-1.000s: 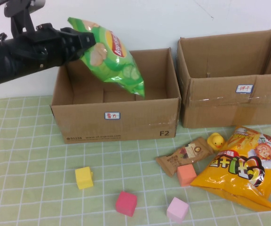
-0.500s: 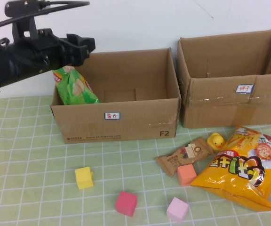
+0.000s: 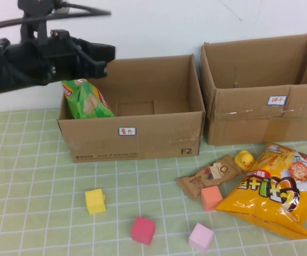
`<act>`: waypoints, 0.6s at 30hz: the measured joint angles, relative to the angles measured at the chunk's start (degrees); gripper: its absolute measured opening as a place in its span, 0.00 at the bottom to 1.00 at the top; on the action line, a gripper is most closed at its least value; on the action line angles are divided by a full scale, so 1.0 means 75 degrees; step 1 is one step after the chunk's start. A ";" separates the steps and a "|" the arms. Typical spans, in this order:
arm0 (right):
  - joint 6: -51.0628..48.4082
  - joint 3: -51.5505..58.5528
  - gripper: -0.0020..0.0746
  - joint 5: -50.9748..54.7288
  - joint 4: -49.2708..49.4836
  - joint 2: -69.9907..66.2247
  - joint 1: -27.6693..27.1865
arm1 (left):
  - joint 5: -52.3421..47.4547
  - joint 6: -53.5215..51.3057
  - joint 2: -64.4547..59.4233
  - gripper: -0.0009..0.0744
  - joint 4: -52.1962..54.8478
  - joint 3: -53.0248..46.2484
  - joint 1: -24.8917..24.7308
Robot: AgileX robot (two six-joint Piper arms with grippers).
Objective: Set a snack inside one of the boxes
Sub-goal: Pick up the potato chip
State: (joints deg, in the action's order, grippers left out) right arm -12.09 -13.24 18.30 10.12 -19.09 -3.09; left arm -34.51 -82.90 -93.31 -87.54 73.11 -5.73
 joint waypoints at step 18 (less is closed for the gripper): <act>0.0000 0.0000 0.02 0.0000 0.0000 0.0000 0.0000 | -0.1420 0.6108 0.1012 0.01 0.7980 -0.0699 0.0327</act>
State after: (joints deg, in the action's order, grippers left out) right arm -12.09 -13.24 18.30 10.12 -19.09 -3.09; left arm -45.16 -37.09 -85.72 -27.70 67.87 -3.27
